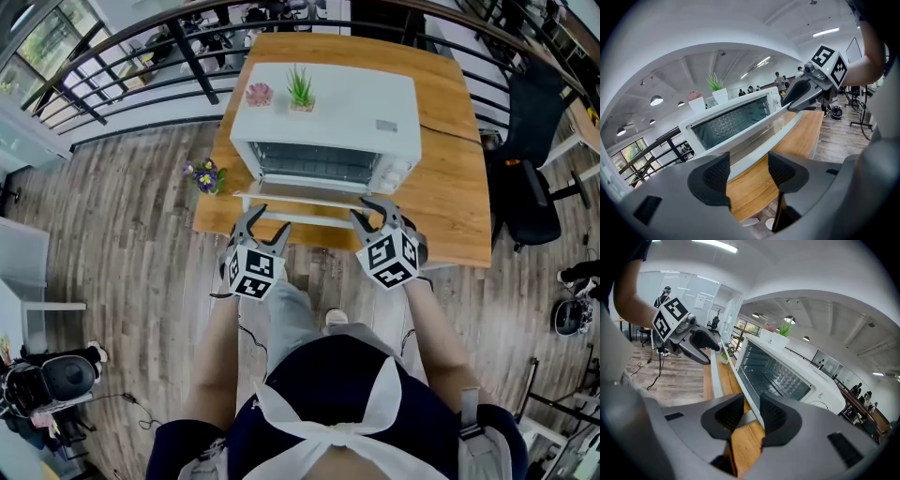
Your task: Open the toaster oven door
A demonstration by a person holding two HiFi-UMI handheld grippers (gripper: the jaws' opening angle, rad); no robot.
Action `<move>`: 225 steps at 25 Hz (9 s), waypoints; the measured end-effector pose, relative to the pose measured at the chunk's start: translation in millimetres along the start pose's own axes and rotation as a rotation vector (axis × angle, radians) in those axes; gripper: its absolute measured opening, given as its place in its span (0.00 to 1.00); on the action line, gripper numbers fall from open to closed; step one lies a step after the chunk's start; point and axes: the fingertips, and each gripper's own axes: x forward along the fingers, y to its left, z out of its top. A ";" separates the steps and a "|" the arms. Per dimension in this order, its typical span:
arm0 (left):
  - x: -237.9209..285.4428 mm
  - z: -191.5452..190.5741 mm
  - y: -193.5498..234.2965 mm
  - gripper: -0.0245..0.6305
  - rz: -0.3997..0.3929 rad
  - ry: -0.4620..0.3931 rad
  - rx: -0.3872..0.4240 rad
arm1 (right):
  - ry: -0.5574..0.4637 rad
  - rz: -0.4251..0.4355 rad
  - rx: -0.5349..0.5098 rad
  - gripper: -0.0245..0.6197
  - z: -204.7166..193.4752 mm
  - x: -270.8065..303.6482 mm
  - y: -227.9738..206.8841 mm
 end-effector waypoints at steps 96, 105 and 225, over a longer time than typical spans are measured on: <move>-4.9 -54.8 -37.4 0.43 -0.082 0.145 -0.027 | 0.074 0.134 -0.001 0.19 -37.0 -5.0 57.6; -4.4 -58.4 -41.0 0.43 -0.072 0.158 -0.032 | 0.075 0.139 -0.003 0.20 -40.3 -5.1 60.5; -21.7 -122.5 -65.3 0.43 -0.060 0.305 -0.173 | 0.310 0.319 -0.146 0.30 -135.6 41.4 143.2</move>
